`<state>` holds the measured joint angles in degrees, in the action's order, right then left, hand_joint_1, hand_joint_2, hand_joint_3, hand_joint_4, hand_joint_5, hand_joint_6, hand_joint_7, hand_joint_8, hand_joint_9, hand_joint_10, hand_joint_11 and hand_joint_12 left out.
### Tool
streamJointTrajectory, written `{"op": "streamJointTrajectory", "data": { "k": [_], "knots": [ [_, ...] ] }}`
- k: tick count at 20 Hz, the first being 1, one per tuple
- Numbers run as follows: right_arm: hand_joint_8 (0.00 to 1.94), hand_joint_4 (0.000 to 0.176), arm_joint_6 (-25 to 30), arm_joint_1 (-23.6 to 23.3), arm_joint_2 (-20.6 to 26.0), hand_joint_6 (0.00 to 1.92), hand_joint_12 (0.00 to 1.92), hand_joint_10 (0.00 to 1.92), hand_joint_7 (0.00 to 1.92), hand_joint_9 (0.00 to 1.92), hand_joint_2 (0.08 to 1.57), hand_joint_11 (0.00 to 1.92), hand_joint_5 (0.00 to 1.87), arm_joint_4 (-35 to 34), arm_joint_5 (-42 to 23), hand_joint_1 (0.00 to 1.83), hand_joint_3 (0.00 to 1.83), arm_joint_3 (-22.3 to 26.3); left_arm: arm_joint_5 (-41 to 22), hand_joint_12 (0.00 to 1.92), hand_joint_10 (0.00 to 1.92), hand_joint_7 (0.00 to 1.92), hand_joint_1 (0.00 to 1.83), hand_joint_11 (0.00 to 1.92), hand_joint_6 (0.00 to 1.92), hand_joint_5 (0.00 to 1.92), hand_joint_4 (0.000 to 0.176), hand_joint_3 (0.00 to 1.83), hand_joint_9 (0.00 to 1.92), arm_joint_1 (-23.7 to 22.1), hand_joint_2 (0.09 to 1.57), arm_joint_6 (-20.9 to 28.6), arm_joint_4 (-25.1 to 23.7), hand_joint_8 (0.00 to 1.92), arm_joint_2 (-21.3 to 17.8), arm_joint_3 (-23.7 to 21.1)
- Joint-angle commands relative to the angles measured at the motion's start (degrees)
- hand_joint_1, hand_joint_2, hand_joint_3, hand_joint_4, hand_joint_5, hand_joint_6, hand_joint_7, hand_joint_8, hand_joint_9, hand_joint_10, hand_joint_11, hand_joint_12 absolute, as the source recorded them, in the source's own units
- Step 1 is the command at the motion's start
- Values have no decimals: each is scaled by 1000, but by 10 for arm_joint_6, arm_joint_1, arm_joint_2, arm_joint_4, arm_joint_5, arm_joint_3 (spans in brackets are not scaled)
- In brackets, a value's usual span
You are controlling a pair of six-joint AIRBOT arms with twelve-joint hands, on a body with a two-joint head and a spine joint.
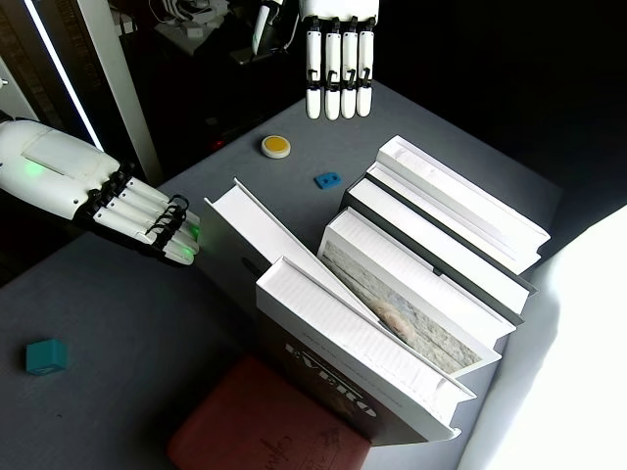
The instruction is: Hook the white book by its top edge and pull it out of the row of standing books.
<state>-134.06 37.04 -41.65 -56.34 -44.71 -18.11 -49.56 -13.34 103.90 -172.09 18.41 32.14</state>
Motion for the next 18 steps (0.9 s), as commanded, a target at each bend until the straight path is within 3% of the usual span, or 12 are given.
{"op": "streamJointTrajectory", "data": {
  "k": [1, 7, 18],
  "knots": [
    [6, 0, -7, -7, 4, 9, 0, 2, 51, 4, 1290, 0, 75, 35, -51, 142, 0, 10, 49, 0, 0, 0, 0, 0, 0, 1, 0, 0, 0, -5, 1237, -1, -5, 0, 0, 2],
    [1, 0, -56, -11, 18, 2, 0, 0, 41, 0, 1295, 0, 68, -2, -102, 122, 1, 63, 49, 0, 0, 0, 0, 0, 4, 10, 0, 3, 0, -5, 1243, -1, -5, 0, 0, 1],
    [6, 0, -70, -73, 30, 7, 0, 0, 45, 0, 1294, 0, 74, -1, -136, 110, 0, 85, 49, 0, 0, 0, 0, 0, 0, 1, 0, 0, 0, -5, 1240, -1, -5, 0, 0, 1]
  ]
}}
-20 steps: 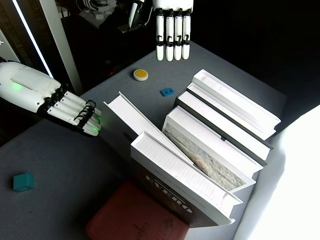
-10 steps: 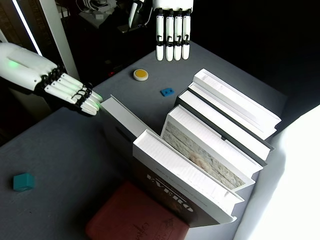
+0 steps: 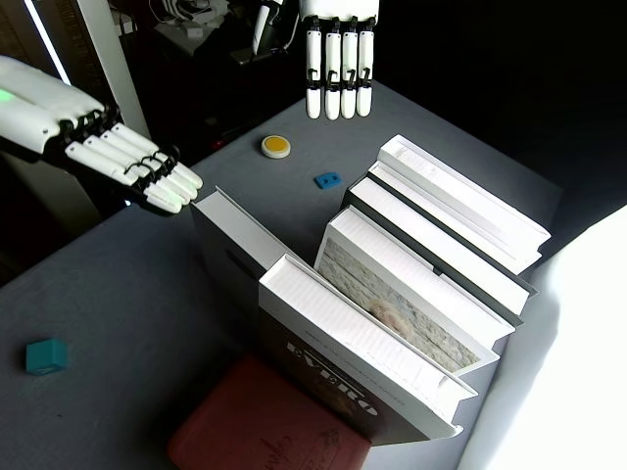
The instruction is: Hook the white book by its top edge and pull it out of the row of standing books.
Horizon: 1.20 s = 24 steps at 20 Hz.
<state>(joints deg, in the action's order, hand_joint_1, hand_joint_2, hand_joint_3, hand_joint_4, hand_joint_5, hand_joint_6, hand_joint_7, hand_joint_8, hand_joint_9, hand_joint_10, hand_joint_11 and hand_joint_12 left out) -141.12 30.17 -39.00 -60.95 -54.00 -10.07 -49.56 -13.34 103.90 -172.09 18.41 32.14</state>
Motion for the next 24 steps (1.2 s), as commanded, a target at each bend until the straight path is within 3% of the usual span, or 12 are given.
{"op": "streamJointTrajectory", "data": {
  "k": [1, 5, 9, 13, 18, 24],
  "knots": [
    [7, 0, 0, -11, 4, 10, 0, 2, 53, 5, 1291, 0, 86, 45, -43, 128, 0, 4, 49, 0, 0, 0, 0, 0, 2, 6, 0, 0, 0, -5, 1237, -1, -5, 0, 0, 1],
    [2, 0, 23, -48, 3, 2, 0, 2, 51, 7, 1292, 0, 78, 63, -23, 124, 0, 0, 49, 0, 0, 0, 0, 0, 0, 1, 0, 1, 0, -5, 1244, -1, -5, 0, 0, 1],
    [0, 0, 98, -84, 2, 3, 0, 0, 32, 0, 1303, 0, 65, 87, 52, 94, 4, -32, 49, 0, 0, 0, 0, 0, 0, 0, 0, 0, 0, -6, 1238, -1, -5, 0, 0, 1],
    [8, 0, 120, -118, -1, 8, 0, 1, 45, 3, 1294, 0, 72, 90, 113, 116, 0, -59, 49, 0, 0, 0, 0, 0, 0, 0, 0, 0, 0, -6, 1235, -1, -5, 0, 0, -1],
    [5, 0, 214, -126, -2, 7, 0, 1, 53, 3, 1293, 0, 83, 179, 152, 121, 0, -78, 49, 0, 0, 0, 0, 0, 0, 0, 0, 1, 0, -7, 1242, -1, -5, 0, 0, -5],
    [0, 0, 252, -138, -3, 1, 0, 0, 45, 0, 1300, 0, 73, 185, 207, 102, 2, -108, 49, 0, 0, 0, 0, 0, 4, 11, 0, 0, 0, -7, 1237, -1, -5, 0, 0, -5]
  ]
}}
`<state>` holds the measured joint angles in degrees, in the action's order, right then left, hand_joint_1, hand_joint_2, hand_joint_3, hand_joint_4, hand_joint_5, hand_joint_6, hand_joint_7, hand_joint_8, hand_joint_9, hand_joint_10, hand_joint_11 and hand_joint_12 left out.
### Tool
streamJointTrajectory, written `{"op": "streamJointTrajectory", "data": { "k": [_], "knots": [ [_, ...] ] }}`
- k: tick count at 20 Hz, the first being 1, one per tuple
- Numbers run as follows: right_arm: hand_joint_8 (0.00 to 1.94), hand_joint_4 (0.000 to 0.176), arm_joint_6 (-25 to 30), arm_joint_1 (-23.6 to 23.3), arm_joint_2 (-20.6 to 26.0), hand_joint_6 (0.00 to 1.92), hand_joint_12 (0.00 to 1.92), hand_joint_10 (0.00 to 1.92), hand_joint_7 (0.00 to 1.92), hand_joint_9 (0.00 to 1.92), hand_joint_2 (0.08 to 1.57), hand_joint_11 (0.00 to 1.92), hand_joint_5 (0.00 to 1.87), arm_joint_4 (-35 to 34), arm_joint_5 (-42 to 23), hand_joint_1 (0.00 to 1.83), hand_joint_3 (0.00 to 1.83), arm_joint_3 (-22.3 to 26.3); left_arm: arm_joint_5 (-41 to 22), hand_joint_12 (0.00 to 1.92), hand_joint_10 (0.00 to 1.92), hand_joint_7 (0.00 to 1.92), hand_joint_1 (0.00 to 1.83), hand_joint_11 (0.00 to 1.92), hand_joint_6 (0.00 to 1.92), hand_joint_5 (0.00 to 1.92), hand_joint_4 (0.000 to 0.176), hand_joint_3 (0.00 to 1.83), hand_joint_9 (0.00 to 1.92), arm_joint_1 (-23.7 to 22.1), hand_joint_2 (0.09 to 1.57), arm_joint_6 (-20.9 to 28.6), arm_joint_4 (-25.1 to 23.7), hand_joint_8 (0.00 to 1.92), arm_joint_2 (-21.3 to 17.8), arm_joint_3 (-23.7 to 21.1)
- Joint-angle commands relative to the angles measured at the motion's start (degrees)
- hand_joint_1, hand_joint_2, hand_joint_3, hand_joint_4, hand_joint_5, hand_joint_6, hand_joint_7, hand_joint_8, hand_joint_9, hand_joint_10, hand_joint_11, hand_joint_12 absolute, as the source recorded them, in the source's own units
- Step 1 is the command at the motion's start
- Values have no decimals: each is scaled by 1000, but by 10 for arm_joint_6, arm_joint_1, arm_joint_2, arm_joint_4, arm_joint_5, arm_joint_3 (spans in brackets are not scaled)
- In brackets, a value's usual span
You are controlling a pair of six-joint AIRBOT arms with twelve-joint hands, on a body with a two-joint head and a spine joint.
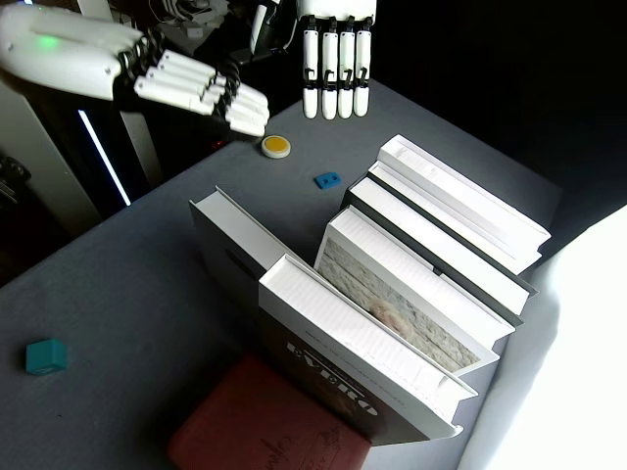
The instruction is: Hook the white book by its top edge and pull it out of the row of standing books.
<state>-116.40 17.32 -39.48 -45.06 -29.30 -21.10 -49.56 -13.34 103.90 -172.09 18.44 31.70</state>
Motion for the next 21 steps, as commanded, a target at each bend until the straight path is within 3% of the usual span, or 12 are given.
{"op": "streamJointTrajectory", "data": {
  "k": [1, 5, 11, 15, 21],
  "knots": [
    [3, 0, 8, -10, 2, 3, 0, 2, 52, 5, 1296, 0, 78, 27, -37, 122, 0, 0, 49, 0, 0, 0, 0, 0, 3, 11, 0, 0, 0, -7, 1233, -1, -5, 0, 0, -1],
    [2, 0, 68, -13, 3, 2, 0, 0, 47, 1, 1298, 0, 67, 84, -30, 107, 1, -22, 49, 0, 0, 0, 0, 0, 2, 5, 0, 0, 0, -7, 1232, -1, -5, 0, 0, -1],
    [2, 0, 115, -16, 5, 5, 0, 0, 54, 7, 1296, 0, 84, 78, -29, 110, 1, -30, 49, 0, 0, 0, 0, 0, 0, 0, 0, 0, 0, -7, 1234, -1, -5, 0, 0, 0],
    [0, 0, 124, -37, 9, 0, 0, 0, 54, 2, 1305, 0, 76, 26, 15, 84, 3, -30, 49, 0, 0, 0, 0, 0, 1, 2, 0, 0, 0, -7, 1232, -1, -5, 0, 0, 0],
    [0, 0, 128, -39, 10, 0, 0, 0, 49, 2, 1307, 0, 71, 26, 17, 64, 3, -30, 49, 0, 0, 0, 0, 0, 5, 13, 0, 1, 0, -8, 1239, -1, -5, 0, 0, -1]
  ]
}}
